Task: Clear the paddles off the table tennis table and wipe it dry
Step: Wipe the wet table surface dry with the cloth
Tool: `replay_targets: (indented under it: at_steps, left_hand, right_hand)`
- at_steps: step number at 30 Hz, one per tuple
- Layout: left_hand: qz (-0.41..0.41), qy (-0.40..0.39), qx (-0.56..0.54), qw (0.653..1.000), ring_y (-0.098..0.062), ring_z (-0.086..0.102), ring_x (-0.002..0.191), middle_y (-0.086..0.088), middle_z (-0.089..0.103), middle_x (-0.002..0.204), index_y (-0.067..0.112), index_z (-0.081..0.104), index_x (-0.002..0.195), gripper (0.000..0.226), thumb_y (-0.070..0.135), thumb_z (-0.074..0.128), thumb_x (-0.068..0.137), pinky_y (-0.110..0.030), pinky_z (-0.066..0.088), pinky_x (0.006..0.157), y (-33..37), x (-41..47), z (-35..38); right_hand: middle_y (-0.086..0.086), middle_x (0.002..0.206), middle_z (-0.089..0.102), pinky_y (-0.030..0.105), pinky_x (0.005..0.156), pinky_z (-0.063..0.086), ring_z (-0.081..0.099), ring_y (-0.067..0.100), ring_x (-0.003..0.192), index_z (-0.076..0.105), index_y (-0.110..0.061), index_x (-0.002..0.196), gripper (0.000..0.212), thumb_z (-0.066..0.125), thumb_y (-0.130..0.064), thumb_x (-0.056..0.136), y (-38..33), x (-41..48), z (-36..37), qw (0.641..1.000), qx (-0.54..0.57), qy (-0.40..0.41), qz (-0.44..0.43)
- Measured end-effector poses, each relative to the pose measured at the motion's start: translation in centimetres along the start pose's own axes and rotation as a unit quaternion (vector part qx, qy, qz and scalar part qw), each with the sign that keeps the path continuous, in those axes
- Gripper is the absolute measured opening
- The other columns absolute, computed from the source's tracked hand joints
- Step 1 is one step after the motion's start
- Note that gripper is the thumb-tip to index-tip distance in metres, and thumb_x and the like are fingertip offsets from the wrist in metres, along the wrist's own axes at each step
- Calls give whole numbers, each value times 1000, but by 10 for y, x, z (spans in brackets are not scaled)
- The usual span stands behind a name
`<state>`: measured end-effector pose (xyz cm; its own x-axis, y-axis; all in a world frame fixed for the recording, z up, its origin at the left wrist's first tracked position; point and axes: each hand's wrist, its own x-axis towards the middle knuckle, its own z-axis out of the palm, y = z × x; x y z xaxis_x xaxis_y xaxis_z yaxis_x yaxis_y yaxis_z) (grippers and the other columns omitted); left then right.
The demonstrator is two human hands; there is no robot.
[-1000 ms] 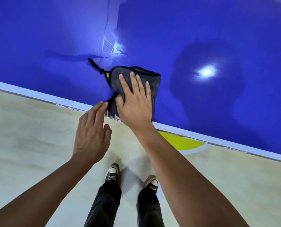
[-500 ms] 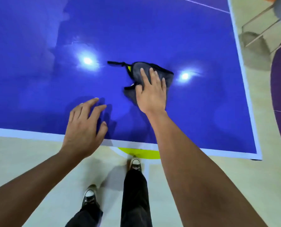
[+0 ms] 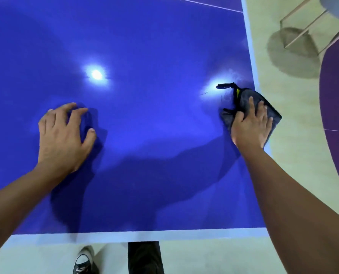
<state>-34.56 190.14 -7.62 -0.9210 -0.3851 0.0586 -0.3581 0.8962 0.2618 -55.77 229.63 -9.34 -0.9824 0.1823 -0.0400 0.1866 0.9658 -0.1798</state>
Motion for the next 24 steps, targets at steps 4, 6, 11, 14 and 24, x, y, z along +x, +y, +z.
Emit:
replay_targets:
  at_steps: [4,6,11,14,24]
  left_hand:
    - [2,-10,35,999,-43,44,128,-16,44,146,10,51,140,60,43,40,91,-57,32,105,-11,0,-4]
    - [-19,-3,31,999,-41,44,130,-14,44,148,12,51,141,58,42,41,92,-55,33,106,-11,-5,-3]
    - [-41,0,38,998,-39,46,129,-12,44,149,13,51,141,54,38,43,93,-52,32,109,-27,-11,-5]
    - [-64,1,52,997,-40,44,132,-14,42,151,13,49,143,54,36,45,94,-53,32,111,-51,-11,-15]
    - [-122,4,37,992,-43,44,132,-16,40,151,12,45,146,57,37,42,95,-55,35,110,-161,-16,-56]
  right_hand:
    - [7,170,9,46,127,-2,7,22,157,14,-28,163,64,26,-41,101,-8,12,8,1000,0,15,8]
    - [9,170,11,47,127,-1,8,23,157,15,-27,163,66,25,-42,100,-9,9,10,1000,3,23,15]
    - [11,169,13,50,127,1,9,26,157,19,-23,162,71,23,-43,95,-50,20,13,999,17,26,-11]
    - [13,169,14,50,127,2,11,27,156,20,-21,162,70,24,-42,95,-103,27,22,997,21,18,-69]
    - [16,165,27,51,126,10,23,30,153,31,-19,159,72,29,-44,92,-343,-75,74,953,10,4,-303]
